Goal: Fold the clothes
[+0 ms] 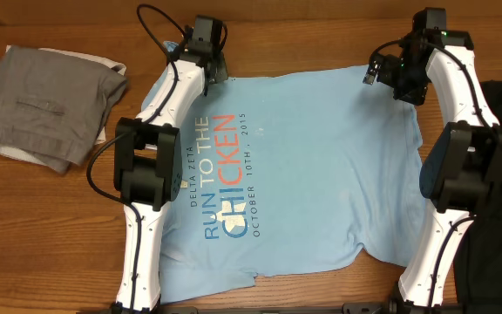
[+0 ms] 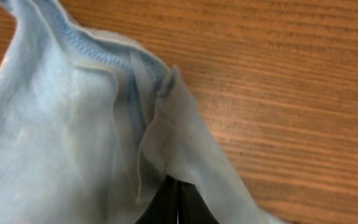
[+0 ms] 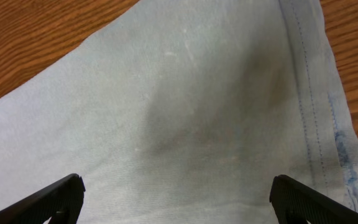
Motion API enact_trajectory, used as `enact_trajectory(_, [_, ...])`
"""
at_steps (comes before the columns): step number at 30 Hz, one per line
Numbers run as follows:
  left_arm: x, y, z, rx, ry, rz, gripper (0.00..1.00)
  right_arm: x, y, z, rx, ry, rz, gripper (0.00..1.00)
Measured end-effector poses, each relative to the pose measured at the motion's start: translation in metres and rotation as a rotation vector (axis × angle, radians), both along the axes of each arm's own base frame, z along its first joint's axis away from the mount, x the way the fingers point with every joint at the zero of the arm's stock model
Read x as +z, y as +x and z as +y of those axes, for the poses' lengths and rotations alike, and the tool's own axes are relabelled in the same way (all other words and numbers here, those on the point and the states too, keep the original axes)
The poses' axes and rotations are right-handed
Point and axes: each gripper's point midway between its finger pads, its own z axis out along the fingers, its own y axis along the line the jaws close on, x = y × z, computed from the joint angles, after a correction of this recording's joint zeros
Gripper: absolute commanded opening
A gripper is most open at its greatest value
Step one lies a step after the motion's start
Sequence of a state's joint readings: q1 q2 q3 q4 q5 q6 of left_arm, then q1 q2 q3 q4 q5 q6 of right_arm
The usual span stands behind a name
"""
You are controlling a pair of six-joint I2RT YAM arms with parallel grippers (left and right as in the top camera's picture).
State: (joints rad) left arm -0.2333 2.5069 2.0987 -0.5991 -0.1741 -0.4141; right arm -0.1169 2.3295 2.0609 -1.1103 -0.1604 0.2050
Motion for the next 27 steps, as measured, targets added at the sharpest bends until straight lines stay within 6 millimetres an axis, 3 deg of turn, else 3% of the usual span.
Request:
enact_trajectory(7, [0.003,0.018,-0.006,-0.021,-0.018,-0.087,0.04,0.0,0.0,0.0,0.0,0.0,0.0,1.0])
enact_trajectory(12, [0.015,0.034,-0.023,-0.095,-0.064,-0.172,0.04,0.0,0.0,0.0,0.0,0.0,0.0,1.0])
enact_trajectory(23, [-0.002,0.031,-0.05,-0.191,-0.08,-0.159,0.04,0.0,0.0,0.0,0.0,0.0,0.0,1.0])
enact_trajectory(27, [0.002,0.027,-0.052,-0.217,-0.079,-0.127,0.04,0.0,0.0,0.0,0.0,0.0,0.0,1.0])
